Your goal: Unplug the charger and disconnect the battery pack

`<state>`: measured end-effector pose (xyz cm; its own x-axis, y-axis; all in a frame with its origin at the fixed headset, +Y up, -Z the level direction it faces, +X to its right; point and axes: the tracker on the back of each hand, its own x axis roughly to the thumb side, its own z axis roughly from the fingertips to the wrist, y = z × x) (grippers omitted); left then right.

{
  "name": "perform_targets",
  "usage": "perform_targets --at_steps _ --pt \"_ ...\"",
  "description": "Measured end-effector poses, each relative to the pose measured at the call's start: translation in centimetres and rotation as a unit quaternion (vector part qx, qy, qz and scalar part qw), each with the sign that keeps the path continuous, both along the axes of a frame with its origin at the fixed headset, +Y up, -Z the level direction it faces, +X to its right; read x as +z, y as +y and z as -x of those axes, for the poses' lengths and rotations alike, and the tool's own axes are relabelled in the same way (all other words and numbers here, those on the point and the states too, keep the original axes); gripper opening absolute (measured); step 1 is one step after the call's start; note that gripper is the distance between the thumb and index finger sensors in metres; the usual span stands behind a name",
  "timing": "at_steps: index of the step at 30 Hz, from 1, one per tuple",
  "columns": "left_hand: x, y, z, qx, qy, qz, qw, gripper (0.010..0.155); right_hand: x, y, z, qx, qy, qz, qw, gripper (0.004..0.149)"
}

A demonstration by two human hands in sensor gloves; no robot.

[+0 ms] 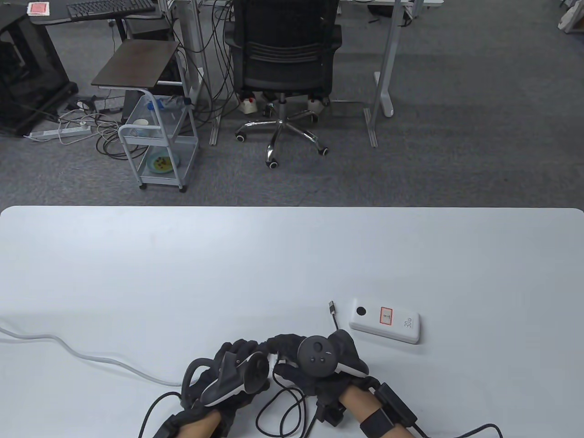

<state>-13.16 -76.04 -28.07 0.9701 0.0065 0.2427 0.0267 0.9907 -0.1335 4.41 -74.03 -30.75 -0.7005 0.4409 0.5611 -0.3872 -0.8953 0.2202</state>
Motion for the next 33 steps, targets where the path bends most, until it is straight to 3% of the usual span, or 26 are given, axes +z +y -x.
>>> perform_targets --at_steps 4,8,22,28,33 --pt "0.0 0.1 -0.1 -0.006 0.001 0.001 1.000 0.079 0.1 0.0 0.1 0.010 -0.009 0.007 1.000 0.065" --pt "0.1 0.2 -0.4 -0.020 0.006 0.005 1.000 0.079 0.5 -0.3 0.2 0.029 -0.029 -0.031 0.999 0.068" --pt "0.4 0.3 -0.8 -0.052 0.002 -0.007 0.999 0.080 0.4 0.1 0.4 0.047 -0.079 0.014 0.996 0.067" --pt "0.3 0.3 -0.7 -0.049 0.002 0.004 0.999 0.078 1.2 -0.2 0.8 0.051 -0.099 -0.024 0.993 0.068" --pt "0.1 0.4 -0.7 -0.044 0.006 0.012 0.999 0.078 1.0 -0.1 1.0 0.036 -0.112 -0.008 0.993 0.070"
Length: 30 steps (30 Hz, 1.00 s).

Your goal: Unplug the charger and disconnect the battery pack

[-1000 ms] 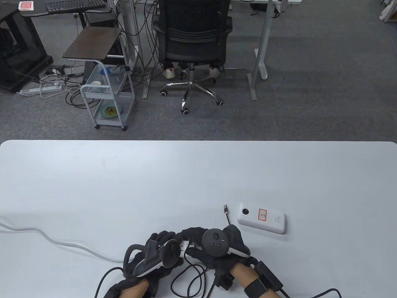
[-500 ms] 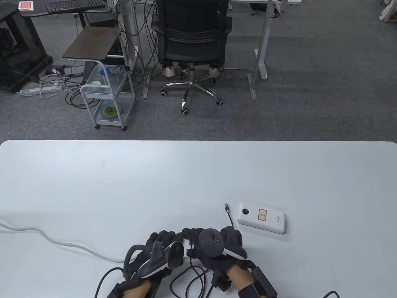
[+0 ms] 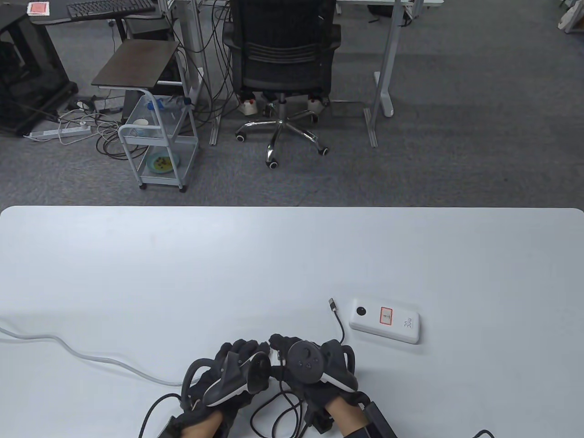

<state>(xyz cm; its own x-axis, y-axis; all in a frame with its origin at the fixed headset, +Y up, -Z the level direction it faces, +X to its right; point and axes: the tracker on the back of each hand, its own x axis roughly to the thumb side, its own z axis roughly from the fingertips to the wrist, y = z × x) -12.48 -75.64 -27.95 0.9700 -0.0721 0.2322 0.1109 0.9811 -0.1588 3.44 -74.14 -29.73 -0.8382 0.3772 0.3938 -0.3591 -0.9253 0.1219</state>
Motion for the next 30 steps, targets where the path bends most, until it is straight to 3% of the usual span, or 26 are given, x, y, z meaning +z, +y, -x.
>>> perform_targets --at_steps 5,15,21,27,30 --pt "-0.1 0.0 0.1 0.007 0.003 0.004 1.000 0.079 -0.1 0.0 -0.2 -0.004 -0.011 0.005 1.000 0.071" --pt "0.3 0.2 -0.4 -0.009 -0.015 -0.006 1.000 0.079 1.2 0.4 0.6 0.083 0.066 -0.089 0.990 0.071" --pt "0.2 0.2 -0.6 -0.015 -0.005 -0.003 1.000 0.079 0.4 0.3 0.1 0.046 0.033 -0.034 0.998 0.070" --pt "0.2 0.3 -0.8 -0.027 -0.001 -0.009 1.000 0.079 0.9 0.8 0.4 0.079 0.049 -0.079 0.993 0.070" --pt "0.1 0.3 -0.6 -0.016 -0.004 -0.004 1.000 0.079 0.3 0.6 0.1 0.052 0.036 -0.046 0.997 0.070"
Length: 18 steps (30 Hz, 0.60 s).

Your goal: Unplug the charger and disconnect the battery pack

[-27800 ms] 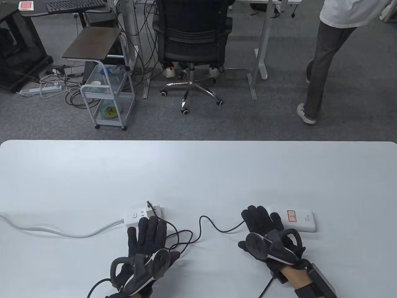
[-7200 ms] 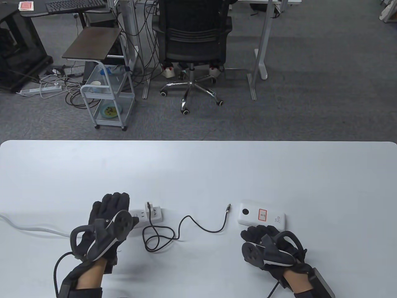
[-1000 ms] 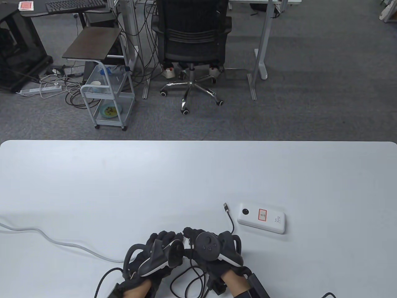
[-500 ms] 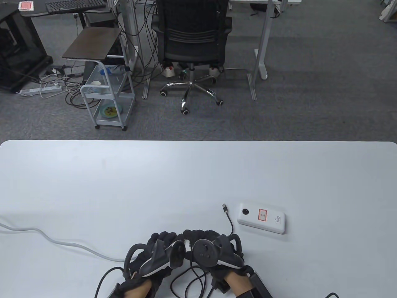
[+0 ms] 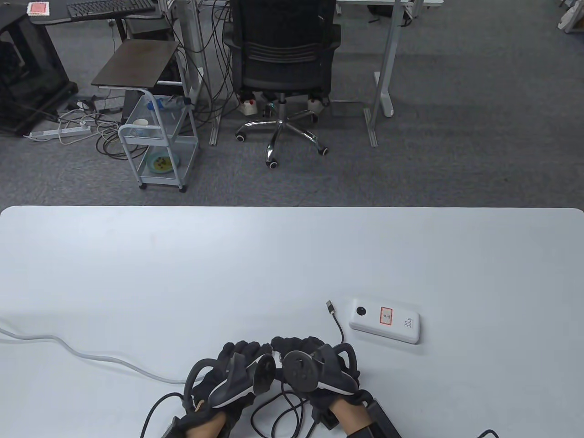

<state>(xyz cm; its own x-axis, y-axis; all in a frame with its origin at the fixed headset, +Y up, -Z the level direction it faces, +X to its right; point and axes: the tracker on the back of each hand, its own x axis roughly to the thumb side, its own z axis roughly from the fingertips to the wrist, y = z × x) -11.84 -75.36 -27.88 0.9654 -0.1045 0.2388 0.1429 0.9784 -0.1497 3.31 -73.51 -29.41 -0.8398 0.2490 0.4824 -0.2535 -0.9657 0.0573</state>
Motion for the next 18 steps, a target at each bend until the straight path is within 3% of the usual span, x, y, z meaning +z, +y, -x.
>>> perform_targets --at_steps 2,6,11,16,18 --pt "-0.1 0.0 0.0 0.004 0.005 0.009 1.000 0.079 0.0 -0.1 0.1 -0.004 -0.003 0.010 1.000 0.070" --pt "0.1 0.0 -0.3 -0.013 0.005 -0.003 1.000 0.079 0.8 0.0 0.4 0.038 0.021 -0.045 0.998 0.071" --pt "0.0 0.0 -0.2 -0.008 0.005 0.001 1.000 0.079 0.3 -0.2 0.1 0.000 -0.003 0.006 1.000 0.070" --pt "0.3 0.0 -0.4 -0.022 0.004 -0.007 1.000 0.079 1.4 -0.1 0.8 0.060 0.023 -0.057 0.996 0.071" --pt "0.1 0.0 -0.3 -0.013 0.005 0.004 1.000 0.079 0.8 -0.2 0.5 0.034 -0.001 -0.030 0.999 0.070"
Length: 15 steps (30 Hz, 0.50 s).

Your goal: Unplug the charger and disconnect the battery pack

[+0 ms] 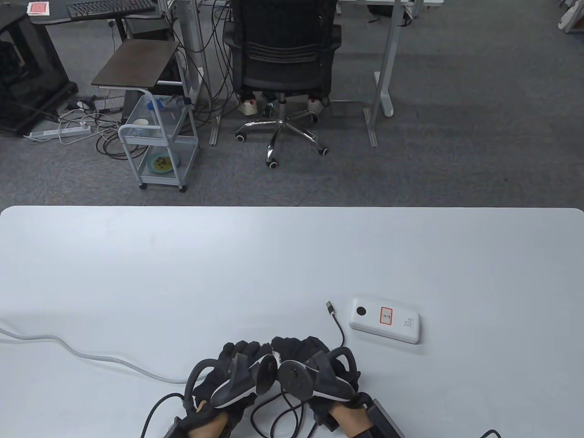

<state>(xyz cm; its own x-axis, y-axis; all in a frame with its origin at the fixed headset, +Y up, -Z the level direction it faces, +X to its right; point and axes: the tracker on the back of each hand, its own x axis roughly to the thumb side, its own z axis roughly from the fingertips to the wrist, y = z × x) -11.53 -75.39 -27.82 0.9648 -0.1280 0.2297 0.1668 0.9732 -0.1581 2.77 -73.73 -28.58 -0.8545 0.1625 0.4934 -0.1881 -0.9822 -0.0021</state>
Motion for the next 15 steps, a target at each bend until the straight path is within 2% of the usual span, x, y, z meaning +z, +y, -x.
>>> perform_targets --at_steps 3,6,7,11,15 --pt "0.06 -0.04 -0.07 -0.002 0.000 -0.003 1.000 0.079 -0.44 0.33 -0.24 -0.029 -0.017 0.060 0.998 0.071" --pt "0.23 -0.03 -0.26 -0.016 0.001 -0.010 1.000 0.079 0.31 0.44 0.02 0.007 0.009 0.006 1.000 0.071" --pt "0.25 -0.05 -0.22 -0.014 -0.001 -0.011 1.000 0.079 0.37 0.44 -0.01 0.014 -0.001 -0.005 1.000 0.071" --pt "0.17 -0.08 -0.16 -0.007 0.001 -0.006 1.000 0.079 -0.24 0.40 -0.39 -0.035 -0.028 0.065 0.997 0.071" --pt "0.14 -0.09 -0.04 -0.006 -0.001 -0.008 1.000 0.079 0.48 0.57 -0.15 0.015 -0.024 -0.001 1.000 0.070"
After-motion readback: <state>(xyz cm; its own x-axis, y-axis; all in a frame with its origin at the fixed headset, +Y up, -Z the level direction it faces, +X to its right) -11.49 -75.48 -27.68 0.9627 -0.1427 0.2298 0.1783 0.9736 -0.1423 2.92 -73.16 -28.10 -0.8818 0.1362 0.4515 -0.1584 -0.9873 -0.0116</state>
